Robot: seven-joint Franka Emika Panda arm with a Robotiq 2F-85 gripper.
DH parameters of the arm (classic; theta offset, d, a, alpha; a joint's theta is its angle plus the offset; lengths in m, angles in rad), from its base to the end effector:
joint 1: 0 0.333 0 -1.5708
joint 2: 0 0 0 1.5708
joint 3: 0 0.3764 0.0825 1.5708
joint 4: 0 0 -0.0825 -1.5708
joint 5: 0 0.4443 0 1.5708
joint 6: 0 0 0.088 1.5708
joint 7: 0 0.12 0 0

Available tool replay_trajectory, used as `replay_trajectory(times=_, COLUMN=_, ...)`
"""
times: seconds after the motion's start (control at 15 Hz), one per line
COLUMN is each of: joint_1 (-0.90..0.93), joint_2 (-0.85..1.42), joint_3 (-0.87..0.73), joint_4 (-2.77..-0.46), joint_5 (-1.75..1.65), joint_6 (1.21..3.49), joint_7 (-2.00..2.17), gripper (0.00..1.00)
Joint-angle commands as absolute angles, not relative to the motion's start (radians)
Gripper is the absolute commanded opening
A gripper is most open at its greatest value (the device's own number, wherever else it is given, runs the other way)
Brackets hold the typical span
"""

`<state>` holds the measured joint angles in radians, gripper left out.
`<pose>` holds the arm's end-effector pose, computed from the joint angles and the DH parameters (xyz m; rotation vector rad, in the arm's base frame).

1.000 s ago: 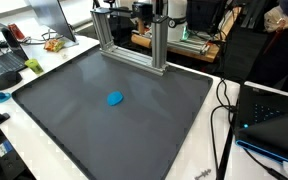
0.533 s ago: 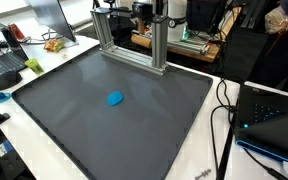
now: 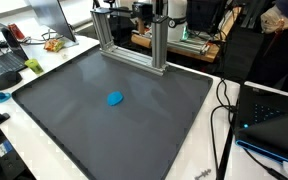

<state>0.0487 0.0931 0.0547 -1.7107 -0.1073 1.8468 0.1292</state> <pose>0.6593 0.0572 0.5622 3.0474 0.0014 0.0828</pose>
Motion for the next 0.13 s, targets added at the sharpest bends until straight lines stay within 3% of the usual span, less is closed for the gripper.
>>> replay_trajectory(times=0.0, joint_1=0.053, joint_2=0.094, joint_3=0.05, joint_4=-1.707, joint_5=-0.107, joint_6=1.843, joint_7=0.129, gripper=1.0)
replay_trajectory(times=0.07, joint_1=0.053, joint_2=0.094, joint_3=0.05, joint_4=-1.706, joint_5=-0.107, joint_6=1.842, joint_7=0.129, gripper=1.0)
